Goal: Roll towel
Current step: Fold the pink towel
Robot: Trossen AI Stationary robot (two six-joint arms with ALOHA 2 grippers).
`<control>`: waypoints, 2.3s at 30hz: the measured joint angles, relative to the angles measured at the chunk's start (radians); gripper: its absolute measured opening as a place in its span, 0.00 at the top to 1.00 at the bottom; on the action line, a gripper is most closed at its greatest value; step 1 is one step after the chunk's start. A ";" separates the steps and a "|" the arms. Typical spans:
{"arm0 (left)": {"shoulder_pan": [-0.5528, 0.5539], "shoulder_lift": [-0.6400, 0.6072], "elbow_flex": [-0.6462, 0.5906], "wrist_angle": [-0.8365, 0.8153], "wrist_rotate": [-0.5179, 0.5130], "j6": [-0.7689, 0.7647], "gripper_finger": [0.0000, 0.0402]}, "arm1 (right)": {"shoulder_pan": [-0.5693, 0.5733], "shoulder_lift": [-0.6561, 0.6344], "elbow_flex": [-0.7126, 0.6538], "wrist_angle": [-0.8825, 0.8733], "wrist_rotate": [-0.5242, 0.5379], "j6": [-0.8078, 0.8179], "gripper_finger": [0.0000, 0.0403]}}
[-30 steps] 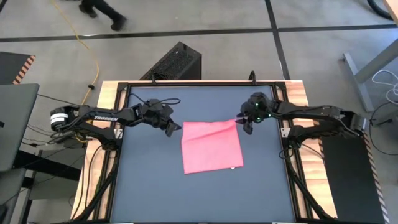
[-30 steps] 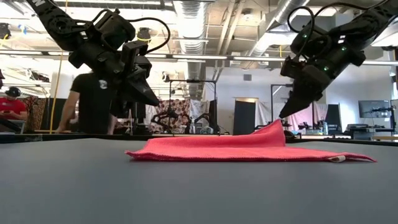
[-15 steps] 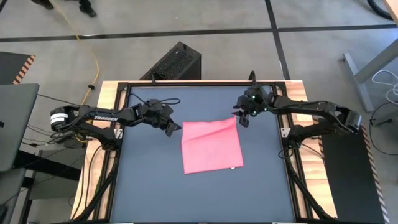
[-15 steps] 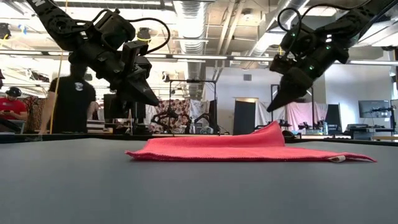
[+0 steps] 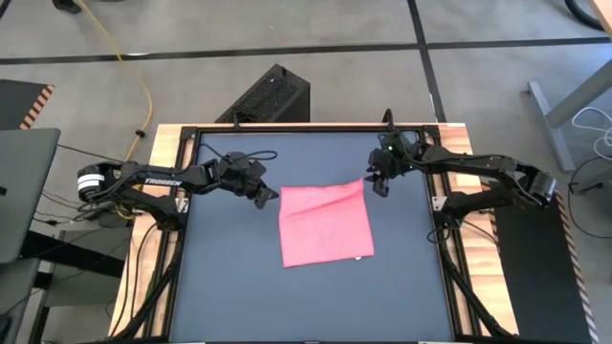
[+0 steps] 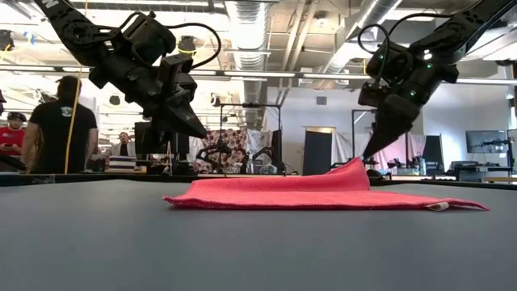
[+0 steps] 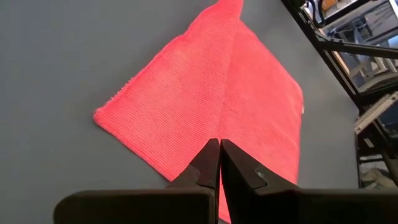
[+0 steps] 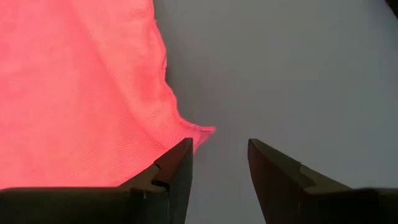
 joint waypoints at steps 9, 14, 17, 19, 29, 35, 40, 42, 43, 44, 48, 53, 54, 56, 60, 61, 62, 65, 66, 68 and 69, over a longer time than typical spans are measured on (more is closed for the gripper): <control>0.000 0.000 0.000 0.000 -0.005 0.001 1.00 | 0.014 0.000 0.000 0.002 -0.003 0.063 0.55; 0.000 0.000 0.000 0.000 -0.005 0.015 1.00 | 0.033 0.000 0.000 0.001 -0.005 0.065 0.55; 0.000 0.000 0.000 0.000 -0.005 0.016 1.00 | 0.050 0.000 0.000 0.002 -0.034 0.077 0.55; 0.000 0.000 0.000 0.000 -0.005 0.020 1.00 | 0.066 0.000 0.000 0.002 -0.034 0.080 0.55; 0.000 0.000 0.000 0.000 -0.004 0.023 1.00 | 0.081 0.099 0.000 0.068 -0.032 0.074 0.55; 0.000 0.000 0.000 -0.006 0.015 0.008 1.00 | 0.090 0.163 -0.001 0.129 -0.032 0.127 0.55; 0.000 0.000 0.000 -0.010 0.028 0.005 1.00 | 0.064 0.103 0.043 0.172 0.015 0.088 0.55; 0.000 0.000 0.000 -0.010 0.028 0.005 1.00 | 0.034 0.093 0.059 0.173 0.026 0.068 0.55; 0.000 0.000 0.000 -0.010 0.027 0.005 1.00 | 0.019 0.093 0.063 0.168 0.024 0.065 0.55; 0.000 0.000 0.000 -0.010 0.027 0.005 1.00 | 0.003 0.096 0.067 0.163 0.019 0.065 0.55; 0.000 0.000 0.000 -0.009 0.024 0.005 1.00 | -0.035 0.104 0.068 0.137 -0.031 0.066 0.55; 0.000 0.000 0.000 -0.009 0.020 0.007 1.00 | -0.038 0.155 0.068 0.118 -0.056 0.074 0.55; 0.000 0.000 0.000 -0.009 0.020 0.007 1.00 | -0.038 0.174 0.068 0.116 -0.057 0.086 0.55; 0.000 0.000 0.000 -0.011 0.012 0.003 1.00 | -0.037 0.218 0.068 0.114 -0.075 0.127 0.55; 0.000 0.000 0.000 -0.038 -0.029 -0.036 1.00 | -0.037 0.310 0.068 0.130 -0.129 0.213 0.55; 0.000 0.000 0.000 -0.039 -0.029 -0.035 1.00 | -0.037 0.330 0.068 0.140 -0.131 0.226 0.55; 0.000 0.000 0.000 -0.038 -0.027 -0.033 1.00 | -0.037 0.346 0.068 0.153 -0.131 0.237 0.55; 0.000 0.000 0.000 -0.039 -0.024 -0.035 1.00 | -0.035 0.385 0.068 0.207 -0.133 0.273 0.55; 0.000 0.000 0.000 -0.039 -0.024 -0.037 1.00 | -0.035 0.393 0.068 0.225 -0.136 0.287 0.55; 0.000 0.000 0.000 -0.039 -0.024 -0.038 1.00 | -0.035 0.406 0.068 0.260 -0.145 0.310 0.56; 0.000 0.000 0.000 -0.039 -0.024 -0.038 1.00 | -0.035 0.409 0.068 0.274 -0.147 0.317 0.57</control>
